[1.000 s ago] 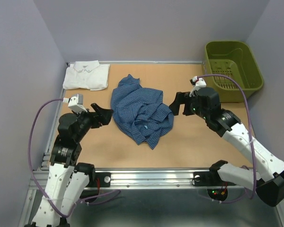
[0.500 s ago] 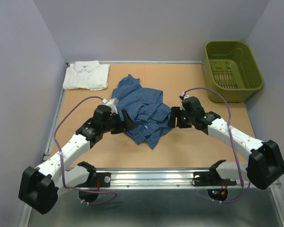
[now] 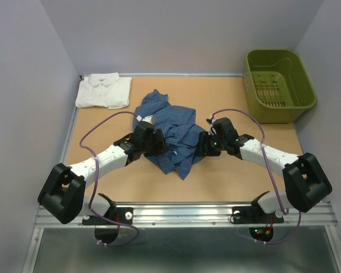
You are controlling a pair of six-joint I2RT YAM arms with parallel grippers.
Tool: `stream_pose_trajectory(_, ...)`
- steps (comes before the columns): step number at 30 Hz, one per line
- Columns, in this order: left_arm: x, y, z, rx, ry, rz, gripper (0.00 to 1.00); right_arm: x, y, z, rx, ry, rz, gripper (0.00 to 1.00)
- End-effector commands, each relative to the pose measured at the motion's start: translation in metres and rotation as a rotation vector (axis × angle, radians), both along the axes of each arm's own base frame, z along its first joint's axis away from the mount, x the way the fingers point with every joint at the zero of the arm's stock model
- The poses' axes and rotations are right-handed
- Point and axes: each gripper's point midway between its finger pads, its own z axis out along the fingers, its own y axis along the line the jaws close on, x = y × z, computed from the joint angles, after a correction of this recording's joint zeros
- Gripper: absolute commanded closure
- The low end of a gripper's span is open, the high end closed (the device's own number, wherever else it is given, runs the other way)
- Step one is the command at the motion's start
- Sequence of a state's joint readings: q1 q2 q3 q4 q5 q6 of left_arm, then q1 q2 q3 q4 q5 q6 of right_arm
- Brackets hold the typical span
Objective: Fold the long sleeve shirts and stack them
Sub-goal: Flatten the shirt out
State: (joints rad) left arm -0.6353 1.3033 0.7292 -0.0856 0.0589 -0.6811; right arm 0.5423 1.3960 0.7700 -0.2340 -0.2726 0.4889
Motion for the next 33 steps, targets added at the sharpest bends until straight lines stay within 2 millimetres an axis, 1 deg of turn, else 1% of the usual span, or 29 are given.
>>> stream_pose_trajectory(1,0.016,-0.004,0.010,-0.001,-0.044,0.041,0.37,0.004,0.019,0.002,0.086,-0.013,0.051,0.44)
stream_pose_trajectory(5,0.016,-0.004,0.001,0.015,-0.019,0.043,0.40,0.003,0.026,-0.007,0.101,0.021,0.081,0.45)
stream_pose_trajectory(6,0.019,0.000,0.001,0.031,-0.031,0.064,0.41,0.005,0.028,-0.008,0.102,0.025,0.085,0.45)
stream_pose_trajectory(7,0.020,0.001,-0.002,0.041,-0.026,0.068,0.45,0.006,0.029,-0.010,0.101,0.027,0.087,0.45)
stream_pose_trajectory(11,0.020,0.003,-0.007,0.060,-0.015,0.075,0.46,0.010,0.032,-0.017,0.093,0.042,0.090,0.46)
stream_pose_trajectory(15,0.021,0.004,-0.013,0.076,0.000,0.082,0.48,0.012,0.035,-0.020,0.097,0.047,0.099,0.46)
stream_pose_trajectory(19,0.022,0.005,-0.016,0.092,0.005,0.083,0.51,0.011,0.039,-0.017,0.116,0.044,0.116,0.46)
stream_pose_trajectory(23,0.024,0.004,-0.016,0.098,0.009,0.083,0.53,0.014,0.046,-0.005,0.143,0.016,0.133,0.47)
stream_pose_trajectory(28,0.026,0.005,-0.016,0.107,0.004,0.090,0.55,0.017,0.051,-0.002,0.153,0.008,0.122,0.51)
stream_pose_trajectory(31,0.028,0.006,-0.013,0.107,-0.004,0.096,0.58,0.019,0.054,-0.001,0.154,0.000,0.119,0.53)
stream_pose_trajectory(32,0.028,0.006,-0.014,0.111,-0.003,0.098,0.61,0.020,0.054,0.000,0.156,-0.002,0.118,0.55)
stream_pose_trajectory(33,0.029,0.006,-0.013,0.109,-0.006,0.098,0.62,0.021,0.056,0.003,0.158,-0.009,0.119,0.56)
